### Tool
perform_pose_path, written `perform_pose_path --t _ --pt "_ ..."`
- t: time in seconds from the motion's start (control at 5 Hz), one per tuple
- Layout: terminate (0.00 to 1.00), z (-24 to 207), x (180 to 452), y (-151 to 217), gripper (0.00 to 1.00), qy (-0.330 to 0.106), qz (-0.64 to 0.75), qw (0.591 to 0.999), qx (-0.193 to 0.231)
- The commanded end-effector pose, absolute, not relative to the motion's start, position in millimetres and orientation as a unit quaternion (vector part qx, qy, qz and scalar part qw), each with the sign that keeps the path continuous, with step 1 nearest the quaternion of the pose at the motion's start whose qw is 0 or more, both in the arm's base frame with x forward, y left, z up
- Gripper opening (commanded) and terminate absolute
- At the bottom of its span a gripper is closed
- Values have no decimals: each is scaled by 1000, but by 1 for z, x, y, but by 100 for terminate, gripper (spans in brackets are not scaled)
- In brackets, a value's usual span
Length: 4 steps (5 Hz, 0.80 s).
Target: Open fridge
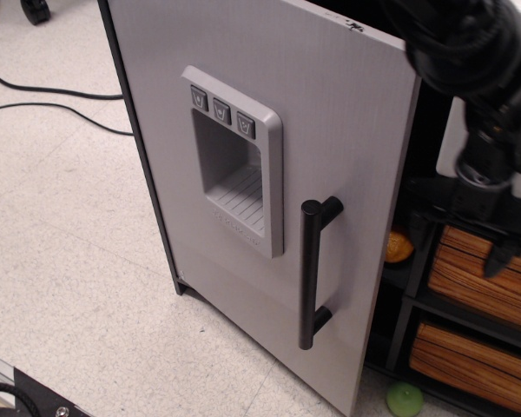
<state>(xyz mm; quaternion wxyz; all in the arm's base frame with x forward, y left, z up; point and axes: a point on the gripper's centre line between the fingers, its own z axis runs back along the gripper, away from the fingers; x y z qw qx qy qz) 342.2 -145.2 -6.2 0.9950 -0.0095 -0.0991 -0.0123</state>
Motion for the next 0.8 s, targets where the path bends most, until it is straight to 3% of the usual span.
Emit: perform_pose_path --t 0.0,0.4,0.6 --pt "0 54 328 -112 100 -153 24 988 2" --pt "0 94 286 -66 100 -164 79 983 14" --pt "0 102 266 -45 100 -161 89 983 17"
